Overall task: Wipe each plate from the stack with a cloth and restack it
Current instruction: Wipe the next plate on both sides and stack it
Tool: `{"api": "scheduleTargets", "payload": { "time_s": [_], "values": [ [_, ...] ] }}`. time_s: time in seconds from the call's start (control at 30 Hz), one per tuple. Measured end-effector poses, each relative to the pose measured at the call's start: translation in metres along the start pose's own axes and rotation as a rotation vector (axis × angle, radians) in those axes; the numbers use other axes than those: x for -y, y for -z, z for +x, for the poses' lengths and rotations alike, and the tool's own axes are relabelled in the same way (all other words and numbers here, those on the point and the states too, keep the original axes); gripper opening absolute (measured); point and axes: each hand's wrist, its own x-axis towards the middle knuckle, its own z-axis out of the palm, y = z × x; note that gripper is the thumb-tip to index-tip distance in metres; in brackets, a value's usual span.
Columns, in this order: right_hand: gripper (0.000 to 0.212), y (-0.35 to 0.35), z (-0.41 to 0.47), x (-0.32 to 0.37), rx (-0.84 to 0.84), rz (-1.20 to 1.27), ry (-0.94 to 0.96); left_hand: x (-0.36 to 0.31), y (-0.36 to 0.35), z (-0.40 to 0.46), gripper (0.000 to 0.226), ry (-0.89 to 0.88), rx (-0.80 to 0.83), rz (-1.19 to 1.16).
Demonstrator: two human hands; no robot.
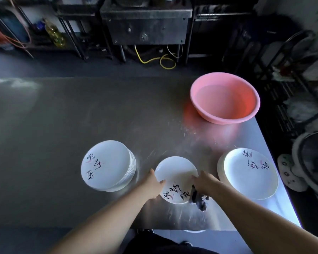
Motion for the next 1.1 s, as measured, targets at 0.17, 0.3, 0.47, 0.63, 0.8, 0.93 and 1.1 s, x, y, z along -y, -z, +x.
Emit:
{"api": "scheduleTargets", "payload": {
  "time_s": [0.17,0.3,0.47,0.63,0.8,0.93,1.1],
  "values": [
    [0.049,0.018,-0.023,0.002,-0.089,0.274,0.014,-0.005,0.008,-0.011,0.051,-0.042,-0.048,-0.099],
    [0.048,0.039,-0.061,0.002,-0.354,0.707,0.134,-0.021,0.015,-0.036,0.052,-0.116,-0.165,-0.409],
    [0.014,0.056,-0.08,-0.011,-0.498,0.987,0.407,-0.042,0.022,-0.072,0.031,-0.313,-0.412,-0.82],
    [0.02,0.071,-0.1,-0.034,-0.768,0.626,0.532,-0.066,0.037,-0.103,0.038,-0.351,-0.098,-1.345],
    [0.035,0.091,-0.132,-0.044,-1.007,0.63,0.733,-0.08,0.031,-0.141,0.019,-0.396,0.015,-1.331],
    [0.045,0.088,-0.151,-0.033,-0.96,0.367,1.095,-0.094,0.016,-0.162,0.029,-0.456,0.041,-1.423],
    [0.083,0.059,-0.166,-0.031,-0.858,-0.065,1.094,-0.112,0.014,-0.187,0.029,-0.527,0.013,-1.453]
  ]
}}
